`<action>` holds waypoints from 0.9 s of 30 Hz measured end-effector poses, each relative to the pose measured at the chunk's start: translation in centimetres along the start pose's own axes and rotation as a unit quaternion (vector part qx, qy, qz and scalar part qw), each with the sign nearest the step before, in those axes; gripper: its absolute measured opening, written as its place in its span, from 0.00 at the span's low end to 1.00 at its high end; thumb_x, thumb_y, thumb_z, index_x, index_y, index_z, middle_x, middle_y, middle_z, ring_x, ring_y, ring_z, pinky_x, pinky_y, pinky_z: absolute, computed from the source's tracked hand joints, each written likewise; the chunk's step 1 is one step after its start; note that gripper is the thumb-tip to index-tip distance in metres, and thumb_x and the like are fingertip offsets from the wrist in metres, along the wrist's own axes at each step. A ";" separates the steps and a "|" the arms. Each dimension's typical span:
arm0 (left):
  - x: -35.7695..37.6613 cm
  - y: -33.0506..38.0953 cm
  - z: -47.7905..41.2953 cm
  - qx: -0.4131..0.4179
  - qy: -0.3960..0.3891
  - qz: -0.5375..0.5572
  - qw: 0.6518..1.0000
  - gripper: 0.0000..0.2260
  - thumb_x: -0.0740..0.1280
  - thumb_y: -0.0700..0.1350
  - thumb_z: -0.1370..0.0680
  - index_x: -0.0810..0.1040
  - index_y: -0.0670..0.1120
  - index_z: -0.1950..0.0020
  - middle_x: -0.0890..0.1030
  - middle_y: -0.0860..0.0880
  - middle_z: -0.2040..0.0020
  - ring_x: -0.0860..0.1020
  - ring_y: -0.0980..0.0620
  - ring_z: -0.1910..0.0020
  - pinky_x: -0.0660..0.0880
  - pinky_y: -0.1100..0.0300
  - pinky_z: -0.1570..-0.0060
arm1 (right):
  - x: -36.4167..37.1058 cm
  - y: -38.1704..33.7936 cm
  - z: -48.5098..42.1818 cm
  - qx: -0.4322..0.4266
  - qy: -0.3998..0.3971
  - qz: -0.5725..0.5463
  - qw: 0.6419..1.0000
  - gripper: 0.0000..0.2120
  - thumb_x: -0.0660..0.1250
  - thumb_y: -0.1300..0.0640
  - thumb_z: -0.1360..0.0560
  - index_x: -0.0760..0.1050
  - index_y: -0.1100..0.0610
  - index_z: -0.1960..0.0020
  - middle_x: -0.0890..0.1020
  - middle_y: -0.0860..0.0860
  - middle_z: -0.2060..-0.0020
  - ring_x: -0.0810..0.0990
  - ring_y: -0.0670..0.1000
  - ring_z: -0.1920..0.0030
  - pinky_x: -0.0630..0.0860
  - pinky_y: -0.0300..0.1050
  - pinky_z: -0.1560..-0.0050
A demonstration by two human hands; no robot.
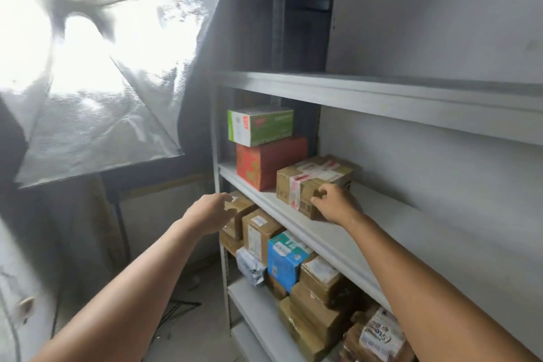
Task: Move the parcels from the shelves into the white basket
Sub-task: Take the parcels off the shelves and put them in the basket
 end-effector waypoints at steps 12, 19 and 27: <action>6.4 8.3 -17.9 0.097 -0.018 0.195 0.976 0.23 0.62 0.56 0.21 0.71 0.43 0.31 0.78 0.43 0.37 0.77 0.46 0.44 0.71 0.58 0.49 | 2.8 4.7 -9.2 0.159 0.102 -0.111 0.976 0.22 0.67 0.43 0.26 0.74 0.53 0.36 0.81 0.53 0.40 0.78 0.56 0.41 0.72 0.43 0.47; 9.8 10.0 -21.9 0.083 -0.069 0.310 0.944 0.22 0.63 0.54 0.22 0.71 0.45 0.32 0.79 0.47 0.46 0.76 0.53 0.58 0.70 0.61 0.63 | 5.4 6.0 -10.5 0.236 0.116 -0.281 0.923 0.15 0.69 0.47 0.25 0.75 0.53 0.42 0.81 0.53 0.45 0.80 0.54 0.47 0.81 0.47 0.59; 8.6 9.1 -18.8 0.111 -0.137 0.396 0.901 0.13 0.71 0.46 0.26 0.77 0.43 0.43 0.82 0.47 0.51 0.82 0.46 0.52 0.79 0.46 0.48 | 4.1 4.4 -6.9 0.137 0.147 -0.260 0.945 0.21 0.70 0.54 0.25 0.73 0.49 0.33 0.79 0.40 0.47 0.76 0.36 0.54 0.74 0.29 0.61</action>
Point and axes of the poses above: each hand's wrist, its own z-axis away from the middle knuckle, its own x-axis out of the palm, y = z × x, the point moved 7 cm from there along -z, towards the middle knuckle
